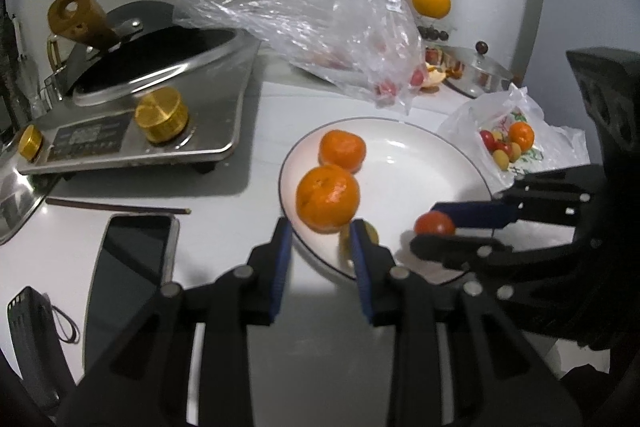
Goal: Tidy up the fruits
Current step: 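Carry the plum and the tomato over the white plate with both grippers, then lower the plum onto the plate and open the left gripper while the right releases the tomato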
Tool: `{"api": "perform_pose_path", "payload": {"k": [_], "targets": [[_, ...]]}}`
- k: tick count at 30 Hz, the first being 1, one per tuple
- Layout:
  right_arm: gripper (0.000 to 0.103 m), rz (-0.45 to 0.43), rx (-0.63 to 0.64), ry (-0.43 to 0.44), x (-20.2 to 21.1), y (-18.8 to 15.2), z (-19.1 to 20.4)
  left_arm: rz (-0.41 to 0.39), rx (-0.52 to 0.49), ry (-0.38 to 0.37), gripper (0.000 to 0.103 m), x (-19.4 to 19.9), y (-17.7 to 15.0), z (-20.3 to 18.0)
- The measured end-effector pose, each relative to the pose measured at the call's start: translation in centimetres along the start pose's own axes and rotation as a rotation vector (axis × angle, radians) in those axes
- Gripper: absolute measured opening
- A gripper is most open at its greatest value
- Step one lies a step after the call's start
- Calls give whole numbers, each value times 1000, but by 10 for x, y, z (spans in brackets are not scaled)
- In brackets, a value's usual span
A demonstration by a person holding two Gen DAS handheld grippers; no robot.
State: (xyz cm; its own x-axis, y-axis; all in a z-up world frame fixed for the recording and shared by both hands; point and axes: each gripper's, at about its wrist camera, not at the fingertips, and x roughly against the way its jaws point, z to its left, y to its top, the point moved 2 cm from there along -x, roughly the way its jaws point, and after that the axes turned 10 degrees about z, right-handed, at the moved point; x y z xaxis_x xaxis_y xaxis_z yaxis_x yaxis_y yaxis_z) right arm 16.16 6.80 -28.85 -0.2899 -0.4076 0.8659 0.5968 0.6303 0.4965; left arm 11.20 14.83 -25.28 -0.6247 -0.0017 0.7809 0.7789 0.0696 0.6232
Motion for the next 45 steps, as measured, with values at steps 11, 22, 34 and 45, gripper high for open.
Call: {"api": "perform_pose_path", "payload": {"k": [11,22,34,45], "targets": [[27,31,1,41,-15,3,11,-16,16,3,39,6,-2,8],[28,15,-30,43,-11,1,5,-23,33,15,52,11,-1,7],[29,-28,-57,10,13,-9,-11,-33,-3,20,52,19,4,-18],[29,-62,-84,-9,34,-24,-27,-35,-36,22,52,24,8,-39]]}}
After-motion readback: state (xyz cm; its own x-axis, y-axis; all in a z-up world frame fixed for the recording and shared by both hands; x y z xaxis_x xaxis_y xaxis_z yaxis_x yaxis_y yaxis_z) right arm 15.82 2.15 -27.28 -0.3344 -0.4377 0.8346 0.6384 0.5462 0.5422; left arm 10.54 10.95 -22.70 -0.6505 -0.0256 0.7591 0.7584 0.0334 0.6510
